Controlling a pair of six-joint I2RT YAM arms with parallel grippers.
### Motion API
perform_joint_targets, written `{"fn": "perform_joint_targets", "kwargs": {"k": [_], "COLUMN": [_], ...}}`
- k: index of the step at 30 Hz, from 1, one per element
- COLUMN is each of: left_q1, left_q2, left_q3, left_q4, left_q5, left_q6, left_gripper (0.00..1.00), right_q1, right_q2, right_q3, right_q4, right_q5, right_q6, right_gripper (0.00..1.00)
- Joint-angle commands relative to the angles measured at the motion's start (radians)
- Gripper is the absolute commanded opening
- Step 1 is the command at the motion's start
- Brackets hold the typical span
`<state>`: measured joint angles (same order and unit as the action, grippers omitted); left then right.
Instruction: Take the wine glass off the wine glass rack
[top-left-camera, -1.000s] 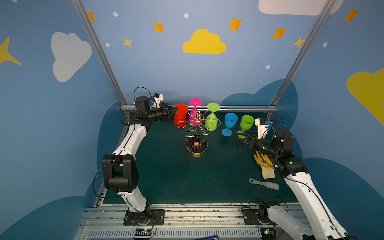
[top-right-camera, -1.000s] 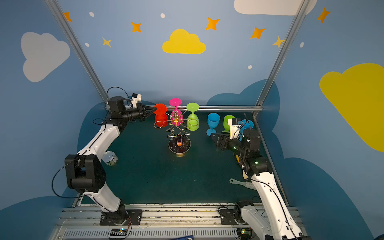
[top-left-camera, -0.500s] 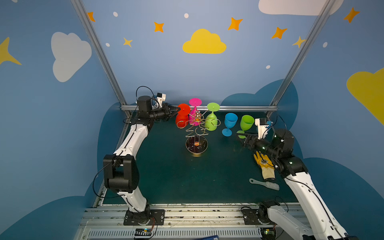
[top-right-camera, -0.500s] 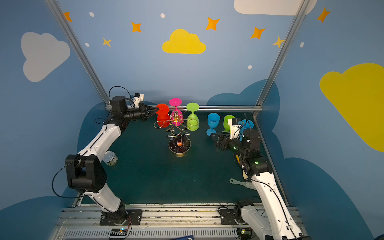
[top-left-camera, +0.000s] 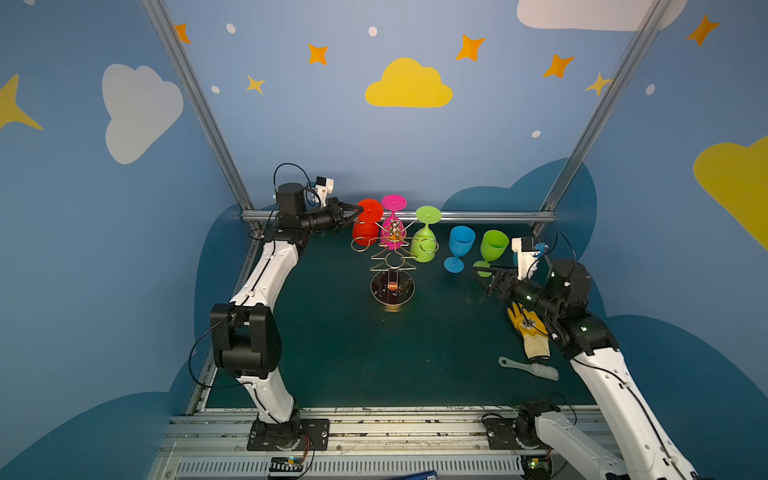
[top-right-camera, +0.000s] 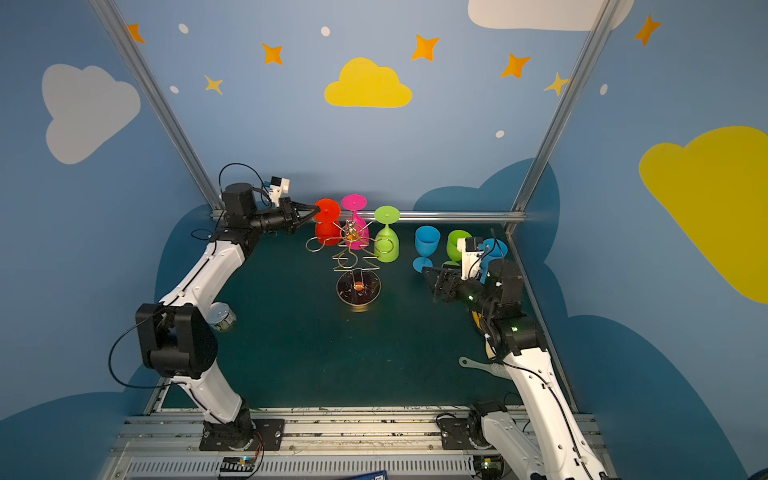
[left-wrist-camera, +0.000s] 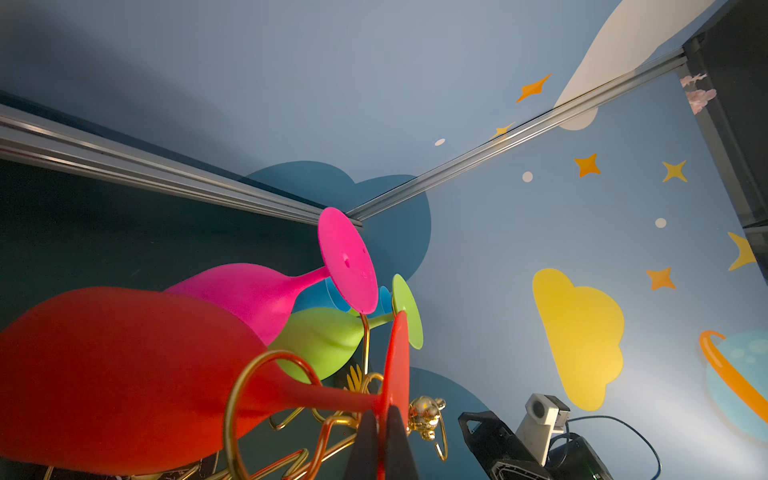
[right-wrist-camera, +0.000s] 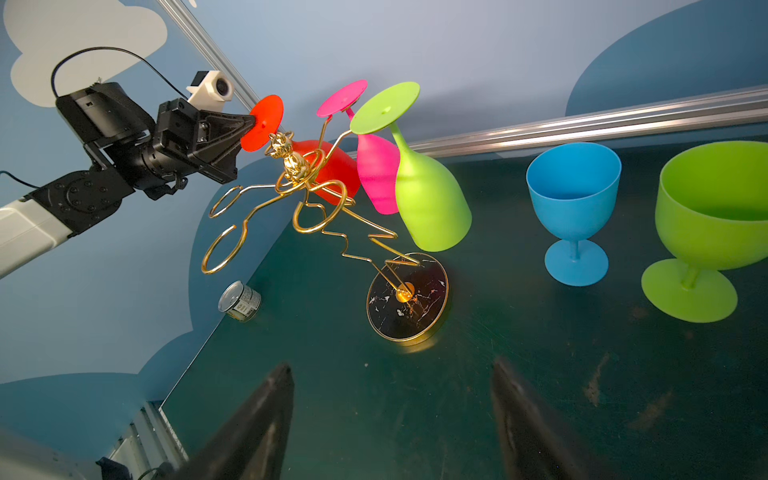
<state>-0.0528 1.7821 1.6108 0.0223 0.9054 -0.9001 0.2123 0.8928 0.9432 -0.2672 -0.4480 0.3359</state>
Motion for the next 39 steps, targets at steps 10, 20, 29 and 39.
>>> {"fn": "perform_joint_targets", "kwargs": {"k": [10,20,29,39], "left_q1": [-0.013,-0.016,-0.021,-0.021], "left_q2": [-0.013,0.003,0.026,0.069], "left_q3": [0.007,0.032,0.059,0.110], "left_q4": [-0.067,-0.030,-0.011,-0.006], "left_q5": [0.013,0.016,0.007,-0.003], "left_q6": [0.059,0.027,0.007,-0.005], "left_gripper": [0.04,0.04,0.04,0.04], "right_q1": [0.006,0.006,0.006,0.006], "right_q2": [-0.018,-0.026,-0.035,-0.032], "right_q3": [-0.012,-0.014,-0.015,-0.007], "right_q4": [-0.012,-0.013,-0.014,-0.017], "right_q5": [0.014,0.015,0.021,0.021], "right_q6": [-0.009,-0.005,-0.006,-0.010], "right_gripper": [0.75,0.75,0.75,0.75]}}
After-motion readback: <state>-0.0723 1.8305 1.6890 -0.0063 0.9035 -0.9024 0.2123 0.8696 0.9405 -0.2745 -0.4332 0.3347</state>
